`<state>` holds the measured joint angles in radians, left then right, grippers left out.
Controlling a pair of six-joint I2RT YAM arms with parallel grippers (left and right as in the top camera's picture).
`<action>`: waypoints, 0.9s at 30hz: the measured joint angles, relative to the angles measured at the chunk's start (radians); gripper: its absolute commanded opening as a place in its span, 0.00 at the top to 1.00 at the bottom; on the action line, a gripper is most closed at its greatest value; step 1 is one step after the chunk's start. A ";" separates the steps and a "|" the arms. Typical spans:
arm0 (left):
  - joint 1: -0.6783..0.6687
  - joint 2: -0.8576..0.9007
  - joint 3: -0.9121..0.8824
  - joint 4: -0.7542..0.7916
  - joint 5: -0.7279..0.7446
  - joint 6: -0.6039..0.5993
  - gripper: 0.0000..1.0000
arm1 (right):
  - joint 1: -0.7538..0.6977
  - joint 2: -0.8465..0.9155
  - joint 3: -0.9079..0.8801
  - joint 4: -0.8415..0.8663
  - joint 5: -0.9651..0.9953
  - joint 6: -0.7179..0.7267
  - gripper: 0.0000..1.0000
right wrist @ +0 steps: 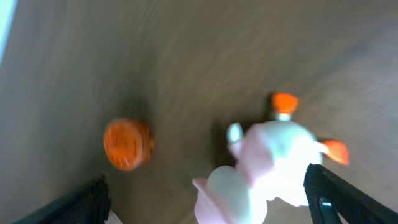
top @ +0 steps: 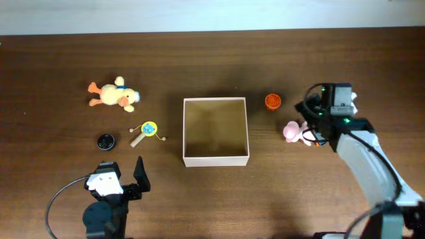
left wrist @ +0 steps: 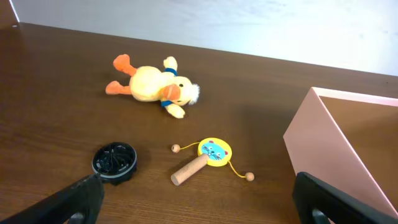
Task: Pack container
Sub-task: 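Move the right gripper toward the orange round toy beside the pig, then lower the right gripper over the orange round toy and close on it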
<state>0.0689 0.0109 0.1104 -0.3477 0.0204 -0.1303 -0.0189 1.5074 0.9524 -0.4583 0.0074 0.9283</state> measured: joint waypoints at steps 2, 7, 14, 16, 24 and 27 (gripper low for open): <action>0.000 0.000 0.000 0.000 0.000 0.000 0.01 | 0.009 0.039 0.000 -0.003 -0.039 -0.104 0.11; 0.000 0.000 0.000 0.000 0.000 0.000 0.01 | 0.020 0.087 0.000 -0.037 -0.081 -0.366 0.11; 0.000 0.000 0.000 0.000 0.000 0.000 0.01 | 0.020 0.087 0.000 -0.034 -0.079 -0.731 0.13; 0.000 0.000 0.000 0.000 0.000 0.000 0.01 | 0.020 0.087 0.001 -0.030 -0.066 -0.798 0.13; 0.000 0.000 0.000 0.000 0.000 0.000 0.01 | 0.020 0.087 0.071 -0.065 -0.043 -0.914 0.05; 0.000 0.000 0.000 0.000 0.000 0.000 0.01 | 0.020 0.087 0.111 -0.058 -0.056 -0.932 0.05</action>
<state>0.0689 0.0109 0.1104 -0.3481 0.0204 -0.1303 0.0010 1.5948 1.0634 -0.5167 -0.0490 -0.0040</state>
